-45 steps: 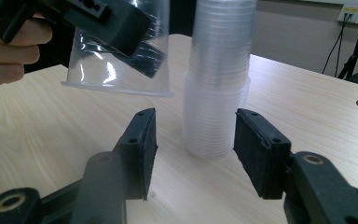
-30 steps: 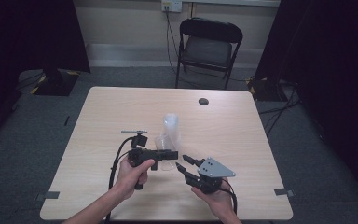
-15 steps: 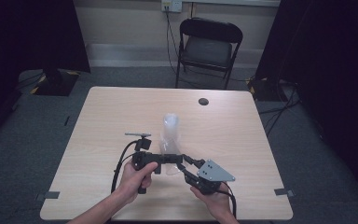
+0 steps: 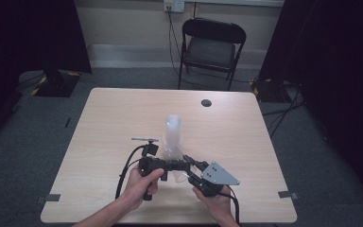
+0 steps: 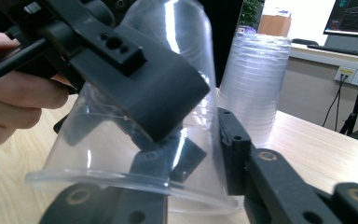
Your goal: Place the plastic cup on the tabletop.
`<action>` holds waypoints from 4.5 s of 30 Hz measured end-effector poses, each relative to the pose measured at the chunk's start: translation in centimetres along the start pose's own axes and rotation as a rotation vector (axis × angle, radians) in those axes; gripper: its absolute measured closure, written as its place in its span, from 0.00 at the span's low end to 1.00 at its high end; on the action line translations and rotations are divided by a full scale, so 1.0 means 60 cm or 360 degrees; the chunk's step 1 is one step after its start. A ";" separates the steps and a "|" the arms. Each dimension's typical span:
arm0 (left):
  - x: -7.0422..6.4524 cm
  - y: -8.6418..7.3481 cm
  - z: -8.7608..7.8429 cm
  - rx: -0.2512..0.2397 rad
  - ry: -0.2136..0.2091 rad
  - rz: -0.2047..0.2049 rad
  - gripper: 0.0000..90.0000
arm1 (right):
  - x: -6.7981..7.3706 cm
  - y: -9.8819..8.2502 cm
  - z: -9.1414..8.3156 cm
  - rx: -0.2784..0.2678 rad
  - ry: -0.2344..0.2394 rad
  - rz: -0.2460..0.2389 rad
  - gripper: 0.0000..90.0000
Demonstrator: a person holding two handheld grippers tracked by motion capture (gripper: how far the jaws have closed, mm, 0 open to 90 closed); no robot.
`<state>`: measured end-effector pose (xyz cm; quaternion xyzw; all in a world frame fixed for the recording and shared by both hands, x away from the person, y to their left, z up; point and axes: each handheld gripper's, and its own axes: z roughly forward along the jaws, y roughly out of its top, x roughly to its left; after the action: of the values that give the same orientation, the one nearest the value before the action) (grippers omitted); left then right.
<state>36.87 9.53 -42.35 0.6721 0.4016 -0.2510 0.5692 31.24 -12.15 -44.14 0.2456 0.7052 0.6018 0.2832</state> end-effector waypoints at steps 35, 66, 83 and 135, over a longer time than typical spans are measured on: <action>-0.010 -0.003 -0.016 -0.0008 0.0177 0.0428 0.24 | -0.047 0.015 -0.026 0.0074 -0.0112 0.0141 0.98; -0.008 -0.042 -0.046 0.0116 0.0695 0.0991 0.33 | -0.075 0.016 -0.032 0.0522 0.0114 0.0491 1.00; -0.019 -0.060 -0.028 0.0124 0.0796 0.1339 0.34 | -0.087 0.012 -0.021 0.0801 0.0300 0.0683 1.00; -0.035 -0.109 0.029 0.0409 0.0708 0.1772 0.27 | -0.054 -0.006 0.032 0.1048 0.0519 0.0800 0.99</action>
<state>30.53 7.51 -44.75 0.8805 0.0659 0.1840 0.4320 34.91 -13.07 -44.40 0.3884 0.8131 0.4261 -0.0800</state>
